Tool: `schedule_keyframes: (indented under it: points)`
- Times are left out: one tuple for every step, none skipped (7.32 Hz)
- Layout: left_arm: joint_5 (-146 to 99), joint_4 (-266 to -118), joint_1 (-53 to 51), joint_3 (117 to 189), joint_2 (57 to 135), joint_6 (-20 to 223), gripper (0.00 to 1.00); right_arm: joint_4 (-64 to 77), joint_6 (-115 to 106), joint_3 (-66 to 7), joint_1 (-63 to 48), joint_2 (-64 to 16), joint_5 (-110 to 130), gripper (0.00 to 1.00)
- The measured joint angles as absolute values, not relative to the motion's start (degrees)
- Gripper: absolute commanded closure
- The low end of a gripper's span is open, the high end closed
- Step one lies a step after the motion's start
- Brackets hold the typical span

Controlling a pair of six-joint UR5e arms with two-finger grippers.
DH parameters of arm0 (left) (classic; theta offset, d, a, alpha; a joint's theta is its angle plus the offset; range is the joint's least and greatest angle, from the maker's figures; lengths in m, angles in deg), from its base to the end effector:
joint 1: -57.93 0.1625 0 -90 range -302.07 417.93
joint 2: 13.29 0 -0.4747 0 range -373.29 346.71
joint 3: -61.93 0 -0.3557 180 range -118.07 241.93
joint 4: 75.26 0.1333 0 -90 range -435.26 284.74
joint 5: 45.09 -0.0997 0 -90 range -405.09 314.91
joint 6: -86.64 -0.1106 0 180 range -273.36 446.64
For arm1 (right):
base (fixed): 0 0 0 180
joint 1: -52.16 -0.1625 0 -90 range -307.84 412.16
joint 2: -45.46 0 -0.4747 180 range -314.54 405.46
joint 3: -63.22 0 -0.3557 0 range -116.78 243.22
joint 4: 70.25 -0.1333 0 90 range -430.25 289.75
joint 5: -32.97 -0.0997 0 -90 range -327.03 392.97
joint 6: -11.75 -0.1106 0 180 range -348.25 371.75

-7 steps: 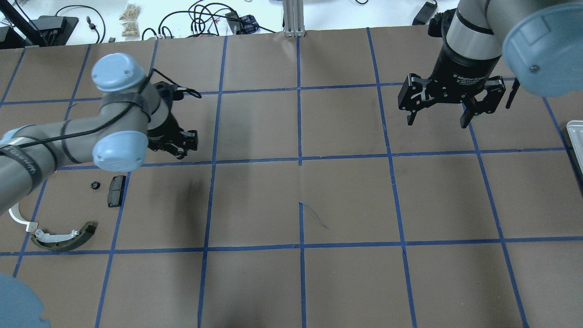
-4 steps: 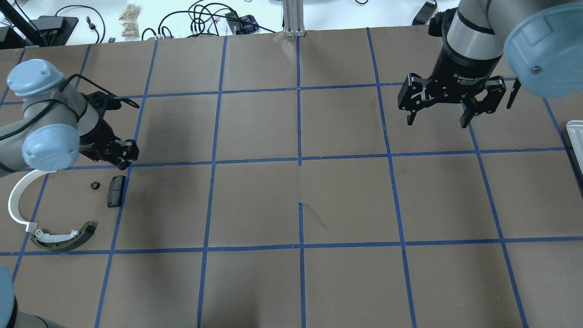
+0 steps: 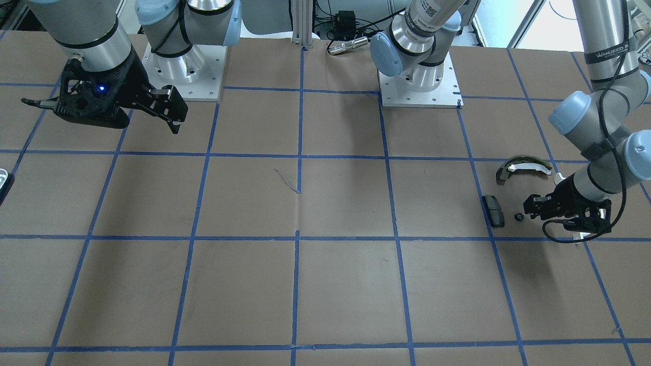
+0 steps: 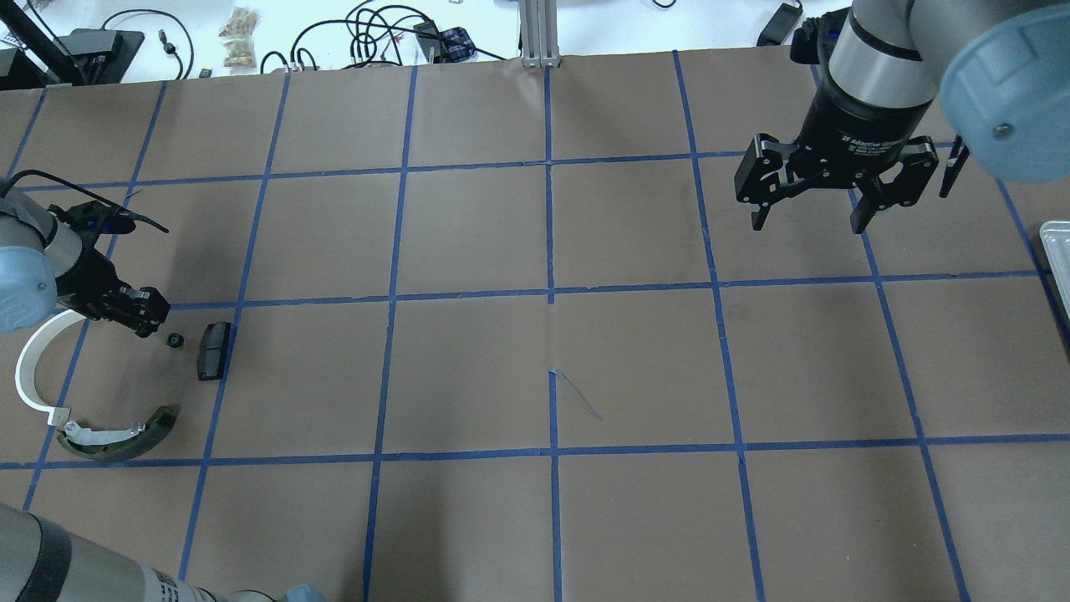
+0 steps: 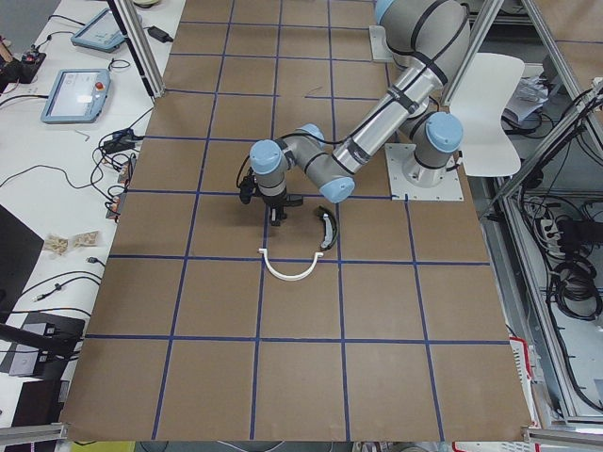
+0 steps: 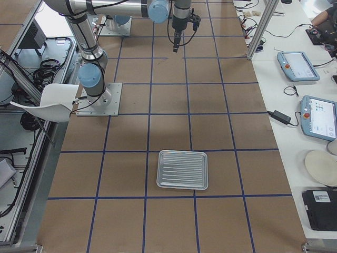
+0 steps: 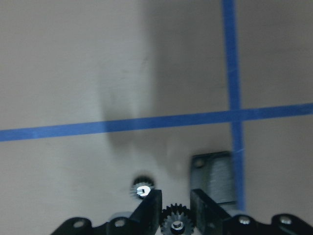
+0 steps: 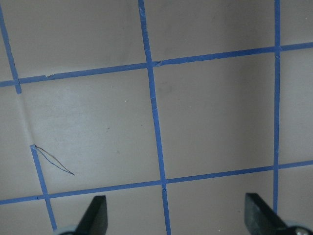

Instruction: Place bearing gear from tray to pile

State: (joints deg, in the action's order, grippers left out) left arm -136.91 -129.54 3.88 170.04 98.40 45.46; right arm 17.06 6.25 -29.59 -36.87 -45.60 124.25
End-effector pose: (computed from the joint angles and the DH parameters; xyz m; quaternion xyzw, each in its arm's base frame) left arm 0.2121 -0.5136 0.2585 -0.0462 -0.9982 -0.0377 0.0098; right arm 0.1234 -0.4397 0.5083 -0.0560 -0.9976 -0.0383 0.0127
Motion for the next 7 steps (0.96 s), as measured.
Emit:
schedule_keyframes:
  points:
    - [-136.9, -129.3, 4.0, 170.0, 98.8, 45.3, 0.0, 16.9, 6.3, -29.6, -36.9, -46.1, 124.0, 0.0]
    - [-136.8, -129.2, 4.0, 169.9, 98.9, 45.2, 0.0, 17.0, 6.3, -29.6, -37.0, -46.3, 123.8, 0.0]
    - [-136.6, -129.1, 4.0, 169.7, 98.6, 45.1, 0.0, 17.1, 6.2, -29.6, -37.2, -46.3, 123.7, 0.0]
    - [-136.5, -129.3, 3.8, 169.3, 97.9, 45.1, 0.0, 17.2, 6.0, -29.6, -37.3, -46.3, 123.7, 0.0]
    - [-136.5, -130.7, 3.3, 168.6, 96.4, 45.4, 0.0, 17.0, 5.8, -29.6, -37.3, -46.4, 124.0, 0.0]
    - [-136.4, -134.5, 2.4, 167.4, 93.8, 46.4, 0.0, 16.9, 5.9, -29.6, -37.2, -46.4, 124.1, 0.0]
    - [-136.3, -141.3, 0.6, 165.3, 90.5, 49.6, 0.0, 17.0, 6.1, -29.6, -37.1, -46.3, 123.9, 0.0]
